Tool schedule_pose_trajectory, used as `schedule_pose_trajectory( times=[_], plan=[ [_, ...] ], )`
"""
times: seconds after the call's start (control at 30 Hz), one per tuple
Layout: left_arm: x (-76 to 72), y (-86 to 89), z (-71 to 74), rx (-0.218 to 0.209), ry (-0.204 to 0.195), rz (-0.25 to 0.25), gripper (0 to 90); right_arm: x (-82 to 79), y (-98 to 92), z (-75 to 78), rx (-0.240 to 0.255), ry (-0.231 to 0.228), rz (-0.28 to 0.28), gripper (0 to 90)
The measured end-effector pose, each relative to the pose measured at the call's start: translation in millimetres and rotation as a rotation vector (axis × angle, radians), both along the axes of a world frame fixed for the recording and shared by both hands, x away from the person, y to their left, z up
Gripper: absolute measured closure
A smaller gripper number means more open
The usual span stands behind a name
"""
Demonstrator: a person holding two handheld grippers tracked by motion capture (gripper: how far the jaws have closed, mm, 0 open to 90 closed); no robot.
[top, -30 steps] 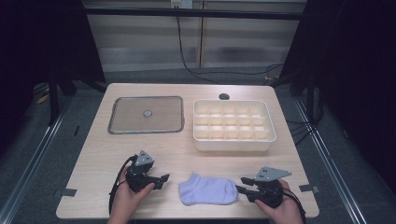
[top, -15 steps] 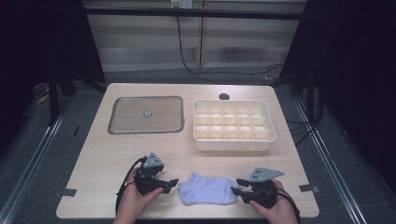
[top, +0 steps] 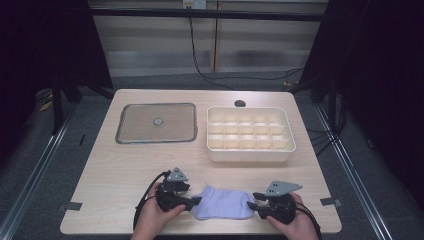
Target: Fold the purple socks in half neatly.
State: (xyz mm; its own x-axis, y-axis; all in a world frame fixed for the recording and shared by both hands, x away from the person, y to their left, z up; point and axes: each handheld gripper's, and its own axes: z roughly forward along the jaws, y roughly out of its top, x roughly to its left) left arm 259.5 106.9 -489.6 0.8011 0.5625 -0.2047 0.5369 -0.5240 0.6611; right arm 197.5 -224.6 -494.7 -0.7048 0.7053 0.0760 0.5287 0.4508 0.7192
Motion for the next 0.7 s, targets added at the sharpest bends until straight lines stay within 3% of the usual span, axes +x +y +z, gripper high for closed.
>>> schedule_pose_trajectory(
  times=[0.13, 0.5, 0.6, 0.7],
  plan=[
    [-2.9, -3.5, 2.6, 0.030, -0.023, -0.018, 43.3, -0.5, 0.5, -0.8, -0.008, 0.001, 0.003, 59.9],
    [-4.3, -7.6, 0.1, 0.052, 0.003, -0.043, 47.4, 0.1, 1.7, -1.9, -0.021, -0.002, 0.009, 60.1],
    [-4.8, -9.2, 1.0, 0.077, -0.007, -0.049, 48.3, 0.3, 1.5, -2.3, -0.021, -0.002, 0.009, 59.9],
    [-7.2, -13.8, 2.8, 0.135, -0.044, -0.066, 49.8, 0.3, 1.6, -2.4, -0.018, 0.003, 0.005, 59.8]
  ],
)
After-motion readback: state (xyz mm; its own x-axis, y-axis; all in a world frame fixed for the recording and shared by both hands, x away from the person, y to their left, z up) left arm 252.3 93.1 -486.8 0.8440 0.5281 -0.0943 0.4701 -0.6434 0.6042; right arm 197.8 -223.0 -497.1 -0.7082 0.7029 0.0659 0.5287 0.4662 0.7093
